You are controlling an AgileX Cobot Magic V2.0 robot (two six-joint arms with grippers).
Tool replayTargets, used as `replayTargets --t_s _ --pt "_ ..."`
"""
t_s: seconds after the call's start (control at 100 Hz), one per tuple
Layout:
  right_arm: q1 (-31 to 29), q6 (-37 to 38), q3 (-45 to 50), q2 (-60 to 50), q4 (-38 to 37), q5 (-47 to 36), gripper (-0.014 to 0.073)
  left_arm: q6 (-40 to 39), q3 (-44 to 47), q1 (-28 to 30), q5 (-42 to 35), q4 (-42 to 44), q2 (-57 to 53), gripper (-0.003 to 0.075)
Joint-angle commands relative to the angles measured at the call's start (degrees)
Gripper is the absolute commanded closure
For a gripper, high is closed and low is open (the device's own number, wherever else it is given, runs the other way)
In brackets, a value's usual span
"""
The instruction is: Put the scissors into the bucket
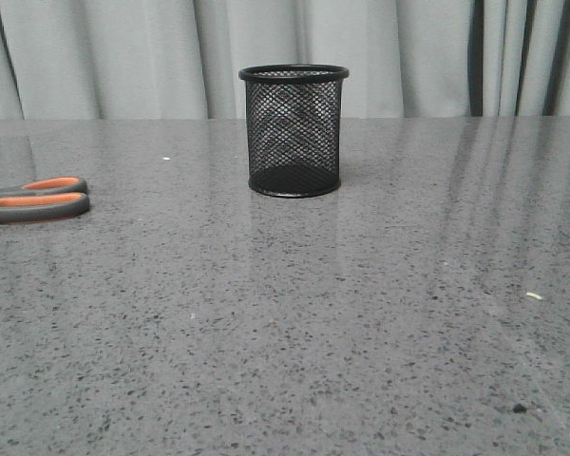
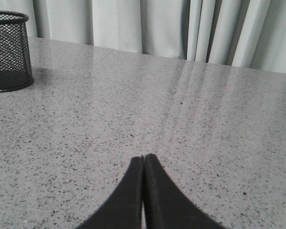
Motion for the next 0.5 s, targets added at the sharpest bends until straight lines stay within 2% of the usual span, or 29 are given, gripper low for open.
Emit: replayTargets --t_s 0.0,0.49 --pt "-0.25 -0.25 0.31 -1.28 -0.45 -5.10 0.0659 -0.66 2.38 -0.42 -4.42 -0.20 -1.51 0.0740" --pt "-0.25 -0.25 0.31 -1.28 -0.45 -7.04 0.0659 -0.66 2.38 -0.42 -4.99 -0.20 -1.51 0.0740"
